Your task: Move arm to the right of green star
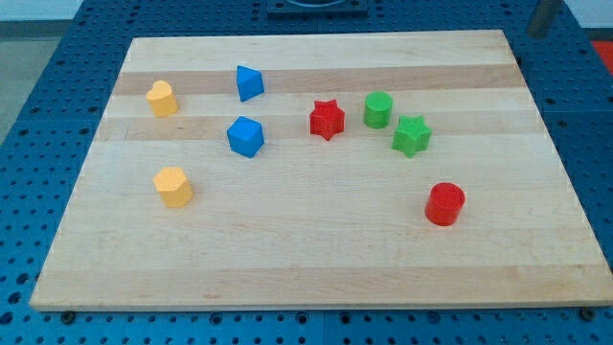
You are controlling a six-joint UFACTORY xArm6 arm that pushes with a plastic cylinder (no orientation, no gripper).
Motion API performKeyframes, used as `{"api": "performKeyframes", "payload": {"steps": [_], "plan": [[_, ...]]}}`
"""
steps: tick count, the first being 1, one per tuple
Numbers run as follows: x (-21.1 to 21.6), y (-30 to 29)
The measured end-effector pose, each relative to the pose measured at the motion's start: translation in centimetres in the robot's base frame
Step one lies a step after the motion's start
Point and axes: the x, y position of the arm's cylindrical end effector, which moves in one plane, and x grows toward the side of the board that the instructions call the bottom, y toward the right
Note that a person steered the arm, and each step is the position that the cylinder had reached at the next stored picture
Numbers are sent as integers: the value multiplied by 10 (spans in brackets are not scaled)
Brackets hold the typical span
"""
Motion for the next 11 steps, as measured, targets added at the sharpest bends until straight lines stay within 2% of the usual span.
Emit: {"api": "performKeyframes", "payload": {"steps": [3, 6, 8, 11], "plan": [[25, -88], [132, -97], [166, -136], [209, -150]]}}
